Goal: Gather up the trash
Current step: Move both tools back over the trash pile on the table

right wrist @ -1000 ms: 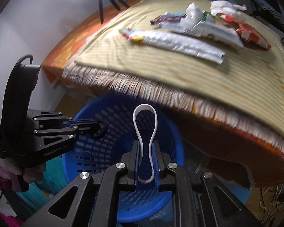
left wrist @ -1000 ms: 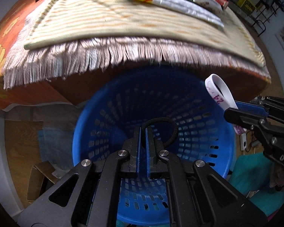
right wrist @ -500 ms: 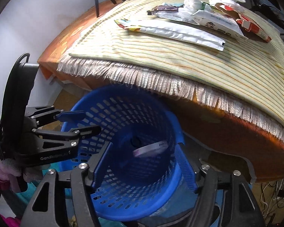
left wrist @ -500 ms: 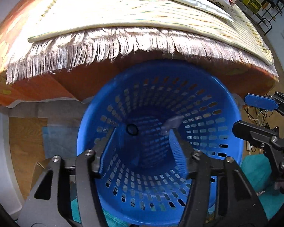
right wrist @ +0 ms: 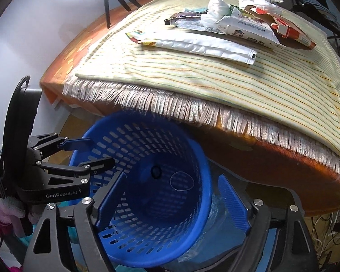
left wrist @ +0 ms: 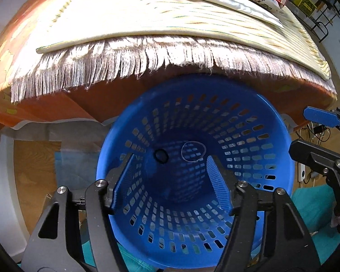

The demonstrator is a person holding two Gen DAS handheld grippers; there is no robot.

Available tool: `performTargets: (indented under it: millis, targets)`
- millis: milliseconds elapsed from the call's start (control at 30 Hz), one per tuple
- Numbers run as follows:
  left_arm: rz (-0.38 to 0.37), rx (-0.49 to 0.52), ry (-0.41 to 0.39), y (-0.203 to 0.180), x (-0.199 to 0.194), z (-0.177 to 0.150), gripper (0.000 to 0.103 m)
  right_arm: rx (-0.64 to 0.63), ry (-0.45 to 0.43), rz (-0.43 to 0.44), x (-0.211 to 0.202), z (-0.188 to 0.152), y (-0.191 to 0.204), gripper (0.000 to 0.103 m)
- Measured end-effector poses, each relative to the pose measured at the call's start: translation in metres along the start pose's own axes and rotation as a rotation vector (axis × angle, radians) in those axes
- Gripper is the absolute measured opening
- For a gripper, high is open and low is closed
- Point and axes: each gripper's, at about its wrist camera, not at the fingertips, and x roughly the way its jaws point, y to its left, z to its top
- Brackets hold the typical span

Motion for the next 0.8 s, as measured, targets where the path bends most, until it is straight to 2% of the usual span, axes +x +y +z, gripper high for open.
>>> performTargets:
  millis: [167,400,667,800]
  targets:
    - [-0.006,-0.006,-0.014,-0.002,-0.006,0.008,0.066,0.024,-0.028,0.006,-0.006,0.007,-0.003,0.087]
    - [-0.021,0.011,-0.076,-0.009,-0.031,0.03,0.066,0.096,-0.126,-0.011,-0.031,0.036,-0.022,0.09]
    - [-0.026,0.021,-0.133,-0.012,-0.06,0.071,0.066,0.243,-0.275,-0.033,-0.066,0.084,-0.072,0.092]
    - [-0.012,0.037,-0.179,-0.012,-0.074,0.098,0.066,0.313,-0.307,-0.031,-0.067,0.1,-0.103,0.092]
